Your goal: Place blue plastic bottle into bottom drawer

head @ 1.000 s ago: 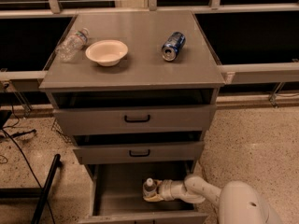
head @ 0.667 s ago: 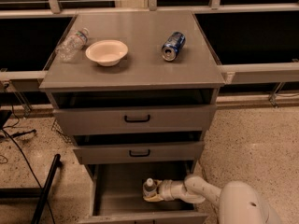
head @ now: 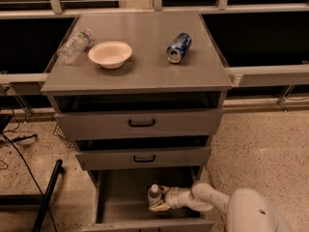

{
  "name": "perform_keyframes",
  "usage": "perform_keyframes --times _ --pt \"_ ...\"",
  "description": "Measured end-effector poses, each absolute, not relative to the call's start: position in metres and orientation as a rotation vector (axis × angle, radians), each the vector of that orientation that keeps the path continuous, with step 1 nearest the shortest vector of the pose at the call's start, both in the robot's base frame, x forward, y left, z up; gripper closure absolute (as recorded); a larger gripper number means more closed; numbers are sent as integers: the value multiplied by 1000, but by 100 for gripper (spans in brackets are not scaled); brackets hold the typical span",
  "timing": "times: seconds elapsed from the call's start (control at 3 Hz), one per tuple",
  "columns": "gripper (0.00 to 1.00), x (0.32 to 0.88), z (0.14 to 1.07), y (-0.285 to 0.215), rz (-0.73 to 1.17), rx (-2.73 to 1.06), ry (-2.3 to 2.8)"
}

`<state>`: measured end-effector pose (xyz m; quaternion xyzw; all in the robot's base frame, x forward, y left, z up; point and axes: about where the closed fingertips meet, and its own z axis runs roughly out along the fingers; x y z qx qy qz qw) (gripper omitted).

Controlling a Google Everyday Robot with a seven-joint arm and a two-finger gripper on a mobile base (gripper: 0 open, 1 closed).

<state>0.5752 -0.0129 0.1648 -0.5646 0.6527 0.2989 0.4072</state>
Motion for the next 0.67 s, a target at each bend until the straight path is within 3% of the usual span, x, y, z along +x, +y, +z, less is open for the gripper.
perform_keyframes --times 0.33,0.67 --pt "0 575 165 -13 754 -1424 1646" --pt "0 575 165 -13 754 -1424 1645"
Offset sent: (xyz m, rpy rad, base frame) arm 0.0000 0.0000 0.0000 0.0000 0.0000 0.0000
